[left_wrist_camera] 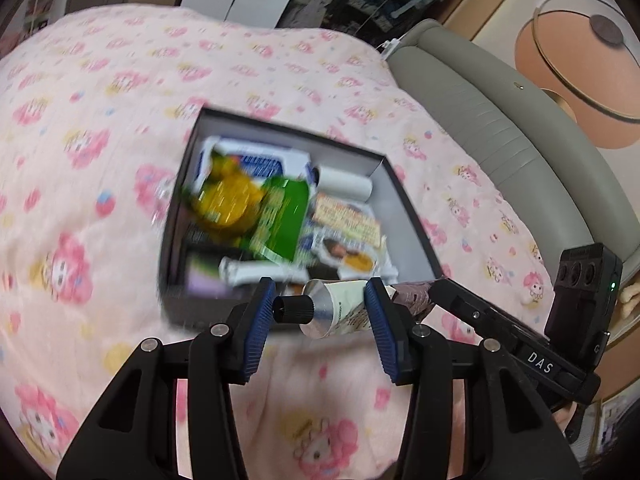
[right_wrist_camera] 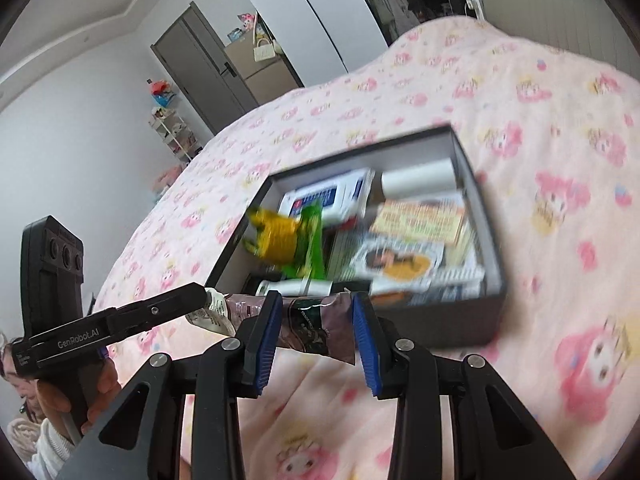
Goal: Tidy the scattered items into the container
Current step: 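Lift the cream tube with the left tool over the box, then lower the cream tube into the box and open the left tool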
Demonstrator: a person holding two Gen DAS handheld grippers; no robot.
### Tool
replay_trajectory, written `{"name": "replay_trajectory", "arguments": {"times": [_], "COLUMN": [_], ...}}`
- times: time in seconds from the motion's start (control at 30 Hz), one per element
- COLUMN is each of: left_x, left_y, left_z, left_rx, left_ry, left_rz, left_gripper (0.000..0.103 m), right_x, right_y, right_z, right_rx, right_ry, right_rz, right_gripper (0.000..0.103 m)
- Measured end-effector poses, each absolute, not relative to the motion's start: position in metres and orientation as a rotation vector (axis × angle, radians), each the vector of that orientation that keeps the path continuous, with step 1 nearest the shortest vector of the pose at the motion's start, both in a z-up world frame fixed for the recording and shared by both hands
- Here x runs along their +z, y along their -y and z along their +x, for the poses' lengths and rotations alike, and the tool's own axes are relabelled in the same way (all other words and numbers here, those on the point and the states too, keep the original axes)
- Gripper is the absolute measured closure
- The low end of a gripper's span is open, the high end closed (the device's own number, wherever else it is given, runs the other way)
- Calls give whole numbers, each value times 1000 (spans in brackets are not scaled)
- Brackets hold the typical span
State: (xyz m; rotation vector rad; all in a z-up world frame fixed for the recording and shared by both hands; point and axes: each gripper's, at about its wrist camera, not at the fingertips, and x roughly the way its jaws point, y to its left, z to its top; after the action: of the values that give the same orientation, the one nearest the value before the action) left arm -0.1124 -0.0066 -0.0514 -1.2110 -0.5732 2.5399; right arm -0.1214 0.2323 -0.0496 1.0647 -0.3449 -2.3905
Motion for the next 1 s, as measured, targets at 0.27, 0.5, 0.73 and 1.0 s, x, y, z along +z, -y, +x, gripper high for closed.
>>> {"name": "replay_trajectory", "arguments": {"times": [0.27,0.5,0.73,1.0], "left_x": [-48,-82,-104,-109], "left_y": [-2,-1,1,-12], "left_z": [-177,-227,-246,-252], "left_rx": [2552,2479,2457,2480], "left_ry": [576,599,602,484], "left_rz": [-1212,-1363,-1449,-1493], "left_gripper": [55,55,54,55], "right_x": [-41,-68,-95,-100], "right_y": [-236,-228,-222,-210], "right_z": [-188,-232,-245,-247], "right_rx": [-2407,-2399,-2419,-2493], "right_ry": [340,290,269,92], "right_rz": [1045,1141,1204,1230], "right_gripper": [69,69,69,70]}}
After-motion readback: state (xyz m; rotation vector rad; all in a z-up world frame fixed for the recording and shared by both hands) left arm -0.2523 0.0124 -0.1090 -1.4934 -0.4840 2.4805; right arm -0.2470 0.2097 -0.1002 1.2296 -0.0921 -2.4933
